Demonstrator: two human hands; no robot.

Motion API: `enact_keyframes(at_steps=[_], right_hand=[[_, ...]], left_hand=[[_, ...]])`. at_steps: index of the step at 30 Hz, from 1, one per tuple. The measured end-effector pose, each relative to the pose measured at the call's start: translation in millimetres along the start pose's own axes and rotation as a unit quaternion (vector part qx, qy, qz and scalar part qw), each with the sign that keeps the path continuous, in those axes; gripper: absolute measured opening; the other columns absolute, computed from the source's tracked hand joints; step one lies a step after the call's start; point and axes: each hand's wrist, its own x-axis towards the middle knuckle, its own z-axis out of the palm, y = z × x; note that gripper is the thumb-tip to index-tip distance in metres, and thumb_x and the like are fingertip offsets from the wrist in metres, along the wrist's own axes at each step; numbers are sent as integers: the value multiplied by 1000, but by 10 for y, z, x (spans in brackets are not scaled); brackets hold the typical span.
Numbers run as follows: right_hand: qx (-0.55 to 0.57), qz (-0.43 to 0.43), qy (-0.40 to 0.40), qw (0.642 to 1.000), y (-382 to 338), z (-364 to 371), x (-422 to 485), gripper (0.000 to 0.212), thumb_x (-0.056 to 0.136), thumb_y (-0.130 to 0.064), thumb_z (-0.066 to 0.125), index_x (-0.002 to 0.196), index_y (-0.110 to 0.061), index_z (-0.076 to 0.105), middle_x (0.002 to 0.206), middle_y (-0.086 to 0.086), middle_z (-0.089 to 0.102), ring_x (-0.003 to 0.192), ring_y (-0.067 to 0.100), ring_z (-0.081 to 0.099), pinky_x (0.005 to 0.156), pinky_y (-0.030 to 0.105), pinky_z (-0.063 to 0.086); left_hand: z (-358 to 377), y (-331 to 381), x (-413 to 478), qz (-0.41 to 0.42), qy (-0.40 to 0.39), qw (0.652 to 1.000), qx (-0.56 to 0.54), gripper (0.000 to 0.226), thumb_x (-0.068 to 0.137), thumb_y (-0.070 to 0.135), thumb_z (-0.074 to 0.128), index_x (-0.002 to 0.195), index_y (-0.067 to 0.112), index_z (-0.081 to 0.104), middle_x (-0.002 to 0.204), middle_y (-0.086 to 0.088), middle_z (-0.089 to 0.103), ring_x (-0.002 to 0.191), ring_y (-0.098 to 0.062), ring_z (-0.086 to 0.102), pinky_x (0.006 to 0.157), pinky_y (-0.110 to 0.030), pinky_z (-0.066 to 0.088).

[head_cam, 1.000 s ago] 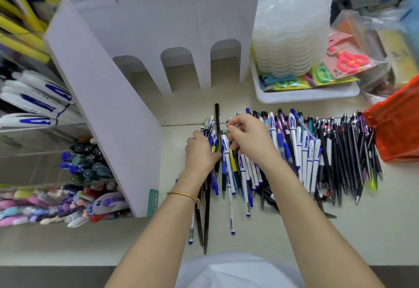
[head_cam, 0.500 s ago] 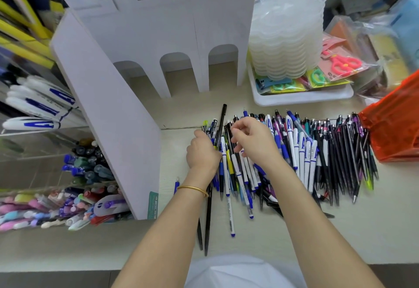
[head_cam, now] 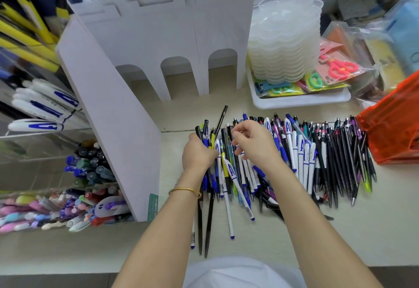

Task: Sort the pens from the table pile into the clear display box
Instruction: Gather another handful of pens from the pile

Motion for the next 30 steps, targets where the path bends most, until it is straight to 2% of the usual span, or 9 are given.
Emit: enact_keyframes(at_steps=[4,10,16,18,20,22,24,27,30], right_hand=[[-3,5,-6,1000,-2,4,-7,10,97,-15,48,101,-17,57,88,5,65,59,10,63,56,28,52],[55,20,-20,998,-48,88,-58,10,98,-13,48,95,-18,56,85,7,64,59,9,60,51,21,51],[240,86,29,966,-165,201,-179,18,101,-27,42,105,-17,57,100,7,61,83,15,62,74,31,56],[352,168,2,921,-218,251,-248,23,100,-39,40,104,-24,56,111,7,61,99,24,62,86,41,54],[497,249,-36,830,-280,305,-308,35,95,-56,42,108,-27,56,118,9,60,105,32,59,88,54,51],[616,276,-44,737,-320,349,-330,56,88,-65,47,118,-19,56,119,15,60,106,37,60,83,60,50],[682,256,-46,683,-378,357,-336,66,85,-65,51,120,-10,59,116,20,64,101,38,64,78,58,53],[710,223,-42,667,-425,321,-306,68,84,-63,54,120,-5,60,110,23,68,98,38,67,74,51,55],[714,199,2,671,-439,286,-258,56,87,-56,58,111,-6,64,100,20,71,89,34,70,69,42,58]], left_hand=[[-131,-58,36,-40,17,987,-157,35,74,15,72,101,8,51,89,-7,60,77,-21,60,60,-30,48],[-474,104,75,-60,37,925,-374,34,75,7,70,105,4,56,92,-12,65,81,-25,67,66,-32,58],[-727,444,-47,2,31,874,-484,20,80,4,68,95,9,55,80,-5,61,70,-17,65,63,-30,57],[-771,547,-96,29,41,861,-506,24,80,3,68,98,8,54,80,-3,60,70,-16,64,64,-31,58],[-784,652,-178,64,53,853,-515,23,80,1,68,92,13,53,79,-1,60,69,-14,64,67,-32,59],[-762,732,-265,102,68,856,-501,29,79,-1,68,89,20,51,79,2,60,70,-12,63,69,-29,59],[-729,777,-334,135,83,861,-484,33,78,-1,69,89,24,50,81,4,60,71,-11,64,70,-28,59],[-723,810,-389,173,86,857,-477,38,77,-2,70,91,26,50,81,6,60,69,-6,63,66,-24,56],[-707,827,-474,224,77,860,-451,45,77,-4,71,95,30,49,85,5,59,70,-1,61,68,-20,54]])
